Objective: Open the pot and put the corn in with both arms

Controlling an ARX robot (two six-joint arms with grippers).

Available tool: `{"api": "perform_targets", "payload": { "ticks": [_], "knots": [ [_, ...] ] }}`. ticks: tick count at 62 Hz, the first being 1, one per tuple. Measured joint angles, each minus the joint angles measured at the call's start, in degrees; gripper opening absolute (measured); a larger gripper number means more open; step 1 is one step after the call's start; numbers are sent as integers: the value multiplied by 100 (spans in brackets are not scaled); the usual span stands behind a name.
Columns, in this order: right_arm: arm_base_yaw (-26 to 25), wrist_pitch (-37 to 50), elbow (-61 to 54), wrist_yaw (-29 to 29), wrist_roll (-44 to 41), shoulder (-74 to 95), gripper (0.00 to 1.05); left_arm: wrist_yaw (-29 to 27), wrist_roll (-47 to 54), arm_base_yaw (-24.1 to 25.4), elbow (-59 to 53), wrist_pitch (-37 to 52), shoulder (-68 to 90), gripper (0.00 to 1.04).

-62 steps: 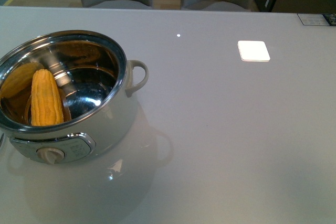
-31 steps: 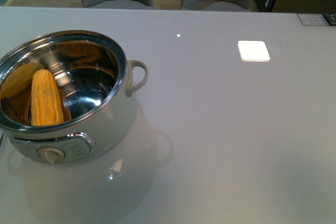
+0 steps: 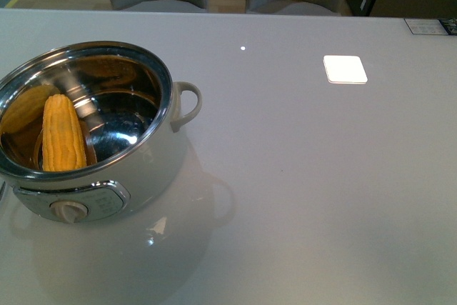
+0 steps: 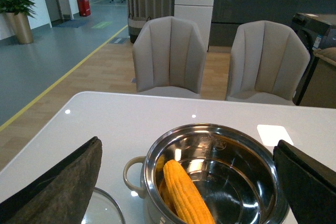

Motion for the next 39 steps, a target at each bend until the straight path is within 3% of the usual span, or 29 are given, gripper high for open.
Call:
{"api": "perform_targets", "payload": {
  "ticks": [39],
  "knots": [
    [0,0,0,0,0,0,96,0,0,0,0,0,0,98]
  ]
}}
